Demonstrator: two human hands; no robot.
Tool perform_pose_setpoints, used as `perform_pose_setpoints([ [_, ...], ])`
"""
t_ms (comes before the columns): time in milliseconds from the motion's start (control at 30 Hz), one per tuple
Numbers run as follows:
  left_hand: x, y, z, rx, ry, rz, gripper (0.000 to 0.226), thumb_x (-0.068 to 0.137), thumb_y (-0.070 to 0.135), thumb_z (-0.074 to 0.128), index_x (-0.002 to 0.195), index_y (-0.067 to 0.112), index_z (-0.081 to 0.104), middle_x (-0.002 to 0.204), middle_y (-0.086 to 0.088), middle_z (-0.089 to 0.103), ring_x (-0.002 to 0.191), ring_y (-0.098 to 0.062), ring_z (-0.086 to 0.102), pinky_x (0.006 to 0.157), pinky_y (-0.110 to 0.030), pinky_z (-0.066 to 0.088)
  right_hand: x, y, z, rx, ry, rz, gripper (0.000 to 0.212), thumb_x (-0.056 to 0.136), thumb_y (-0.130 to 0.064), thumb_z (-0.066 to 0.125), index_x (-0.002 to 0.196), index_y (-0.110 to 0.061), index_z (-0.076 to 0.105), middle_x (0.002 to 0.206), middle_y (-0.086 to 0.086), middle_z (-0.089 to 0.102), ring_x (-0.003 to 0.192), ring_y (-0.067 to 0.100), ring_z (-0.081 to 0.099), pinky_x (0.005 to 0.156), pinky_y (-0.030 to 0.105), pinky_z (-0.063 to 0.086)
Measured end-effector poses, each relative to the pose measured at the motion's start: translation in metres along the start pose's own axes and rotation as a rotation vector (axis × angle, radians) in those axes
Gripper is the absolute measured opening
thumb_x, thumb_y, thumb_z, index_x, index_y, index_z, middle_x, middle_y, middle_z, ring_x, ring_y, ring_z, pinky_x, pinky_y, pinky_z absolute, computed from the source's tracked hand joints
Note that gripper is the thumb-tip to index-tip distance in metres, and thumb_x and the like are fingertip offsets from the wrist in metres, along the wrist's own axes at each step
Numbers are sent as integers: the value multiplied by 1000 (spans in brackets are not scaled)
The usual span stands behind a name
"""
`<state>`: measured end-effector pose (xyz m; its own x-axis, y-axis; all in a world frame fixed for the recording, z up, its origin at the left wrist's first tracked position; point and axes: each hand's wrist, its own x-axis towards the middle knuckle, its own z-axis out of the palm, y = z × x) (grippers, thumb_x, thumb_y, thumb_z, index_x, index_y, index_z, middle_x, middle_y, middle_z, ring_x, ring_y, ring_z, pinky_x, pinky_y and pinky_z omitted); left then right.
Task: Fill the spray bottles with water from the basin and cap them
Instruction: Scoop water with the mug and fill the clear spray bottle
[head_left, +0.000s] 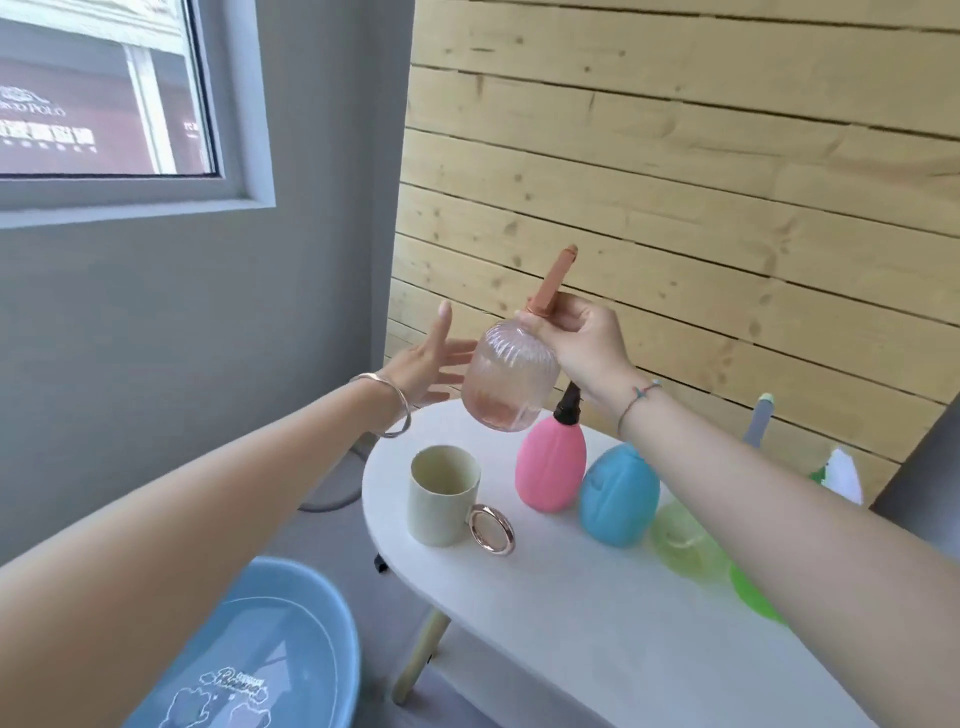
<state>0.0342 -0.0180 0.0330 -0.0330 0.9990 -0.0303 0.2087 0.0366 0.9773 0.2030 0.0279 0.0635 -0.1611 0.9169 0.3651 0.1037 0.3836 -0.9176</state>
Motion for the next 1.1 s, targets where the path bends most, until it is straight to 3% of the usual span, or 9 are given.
perform_pose_setpoints([
  [233,45,-57,-7,87,-34,-114,75,94,66,5,144,25,43,150,2,43,132,-24,46,111,-44,34,29,75,46,0,-8,135,20,78,-10,77,96,-16,69,93,-2,72,90,9,67,88,21,51],
  [400,62,-89,-3,104,-47,-122,73,95,65,7,141,25,48,146,1,48,121,-24,53,107,-40,36,26,110,53,-2,7,162,17,79,-9,75,91,-20,68,92,-5,72,92,10,67,90,23,50],
  [533,74,-101,2,73,-39,-139,75,95,65,7,140,22,49,146,-1,48,114,-21,54,106,-38,38,28,128,56,-21,5,168,19,80,-6,73,93,-19,68,89,-9,70,88,4,66,84,16,49],
  [933,84,-104,10,54,-90,-201,72,96,65,6,139,26,49,144,3,49,124,-23,51,108,-37,36,30,146,53,-27,34,224,17,81,-7,73,92,-18,68,87,-10,70,84,4,65,77,11,49],
  [1100,80,-101,11,63,-66,-205,72,97,62,10,142,20,46,147,1,46,128,-23,49,107,-37,35,29,141,51,-53,21,263,24,83,-4,69,105,-14,66,109,2,69,96,8,64,82,12,47],
])
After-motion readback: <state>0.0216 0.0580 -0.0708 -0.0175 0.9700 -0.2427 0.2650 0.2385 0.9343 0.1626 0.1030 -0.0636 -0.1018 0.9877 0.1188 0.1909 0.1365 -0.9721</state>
